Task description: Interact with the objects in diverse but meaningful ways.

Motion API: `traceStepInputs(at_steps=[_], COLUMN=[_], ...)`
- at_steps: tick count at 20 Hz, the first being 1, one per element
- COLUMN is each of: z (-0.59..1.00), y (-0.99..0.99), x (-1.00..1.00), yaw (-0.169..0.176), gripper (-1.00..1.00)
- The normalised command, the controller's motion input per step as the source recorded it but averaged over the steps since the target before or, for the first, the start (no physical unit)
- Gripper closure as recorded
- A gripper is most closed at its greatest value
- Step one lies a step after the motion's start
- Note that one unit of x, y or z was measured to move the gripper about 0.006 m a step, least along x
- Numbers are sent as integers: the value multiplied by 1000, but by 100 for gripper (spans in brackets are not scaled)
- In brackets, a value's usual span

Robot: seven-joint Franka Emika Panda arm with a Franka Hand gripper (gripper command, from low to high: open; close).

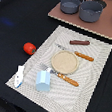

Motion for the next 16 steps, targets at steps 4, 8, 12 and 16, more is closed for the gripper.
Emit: traceStepInputs(at_steps=[4, 8, 12, 16], z=[105, 71, 0, -24], y=[-922, -879, -884, -833], x=[-225, -391, -411, -451], yaw=[-7, -3, 0, 0], gripper=[-100, -100, -100, -100])
